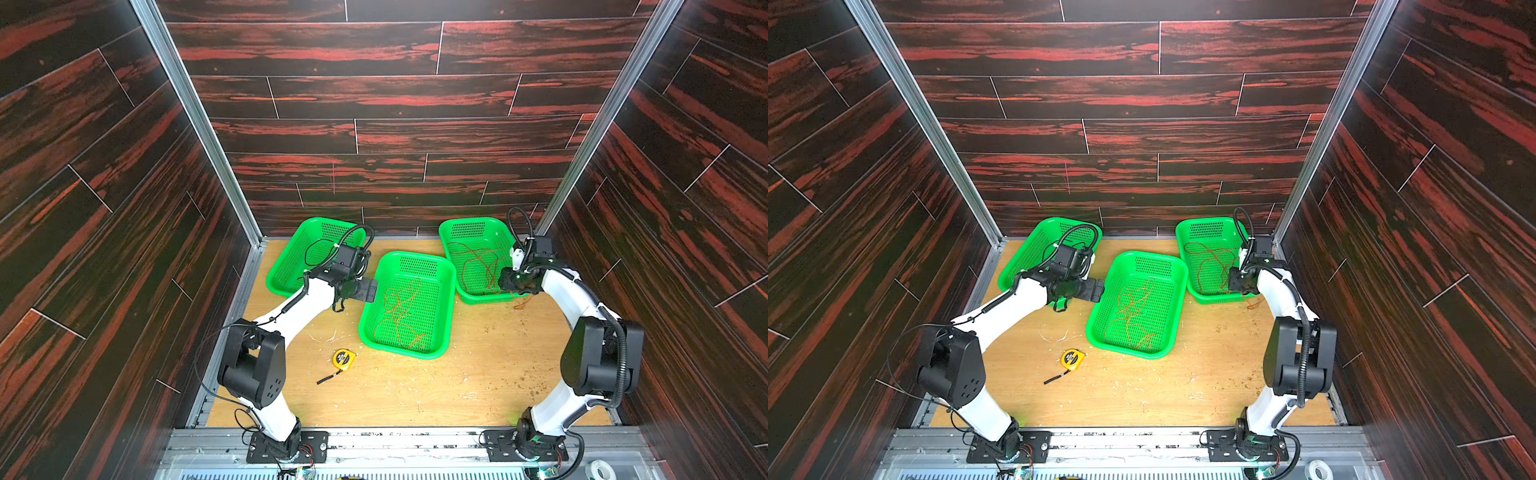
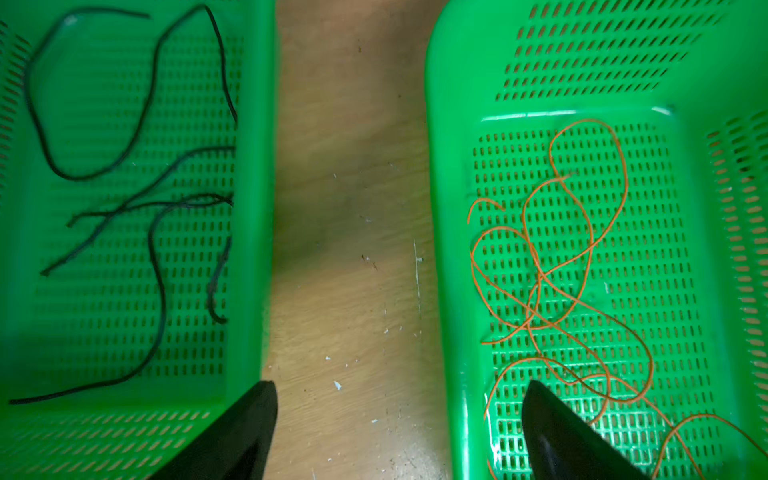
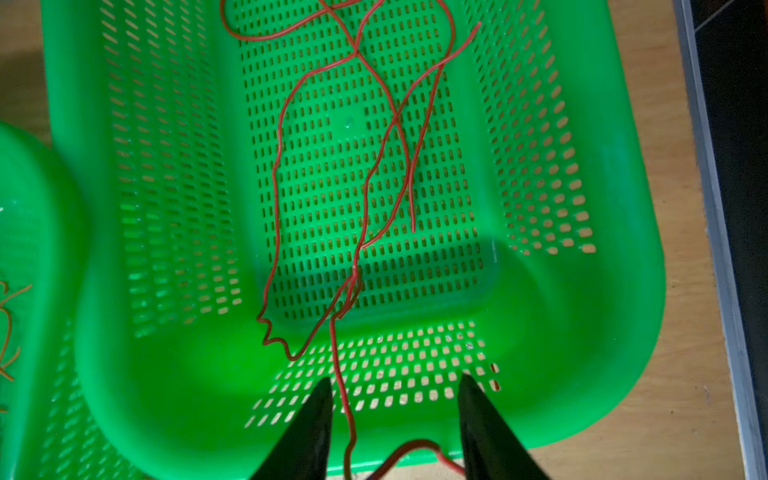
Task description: Untangle the cables
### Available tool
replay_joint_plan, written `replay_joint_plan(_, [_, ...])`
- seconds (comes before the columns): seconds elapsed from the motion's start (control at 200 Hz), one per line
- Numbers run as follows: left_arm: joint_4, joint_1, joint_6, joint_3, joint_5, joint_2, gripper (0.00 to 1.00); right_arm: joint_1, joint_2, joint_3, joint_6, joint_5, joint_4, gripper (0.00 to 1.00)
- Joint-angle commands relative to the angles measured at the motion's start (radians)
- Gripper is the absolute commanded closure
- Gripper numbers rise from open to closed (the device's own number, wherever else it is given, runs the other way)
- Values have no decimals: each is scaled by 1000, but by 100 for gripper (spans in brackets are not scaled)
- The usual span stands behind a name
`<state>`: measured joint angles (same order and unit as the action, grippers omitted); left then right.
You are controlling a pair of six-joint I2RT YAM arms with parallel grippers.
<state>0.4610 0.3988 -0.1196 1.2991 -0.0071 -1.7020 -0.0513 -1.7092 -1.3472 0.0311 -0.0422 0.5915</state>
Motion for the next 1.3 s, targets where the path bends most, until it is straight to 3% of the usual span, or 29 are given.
replay_joint_plan(0.0, [-9,-7,-21,-27,17,-23,7,3,48,-3,28,-26,57,46])
replay_joint_plan(0.351, [-52,-11,-62,-23,71,-104,26,57,141,103,331,-21,30,47])
replay_joint_plan(0.581, [-80,-11,-116,-27,85,-128,48,59,34,43,386,-34,11,48])
replay_joint_plan(0.827, [-90,-15,-131,-61,67,-108,49,59,-51,-24,386,-96,40,53])
replay_joint_plan(1.202, [-117,-35,-155,-121,55,-64,52,62,-52,-70,363,-178,76,95])
replay_joint_plan(1.298, [-120,-39,-161,-126,51,-58,52,69,-21,-64,355,-206,102,99])
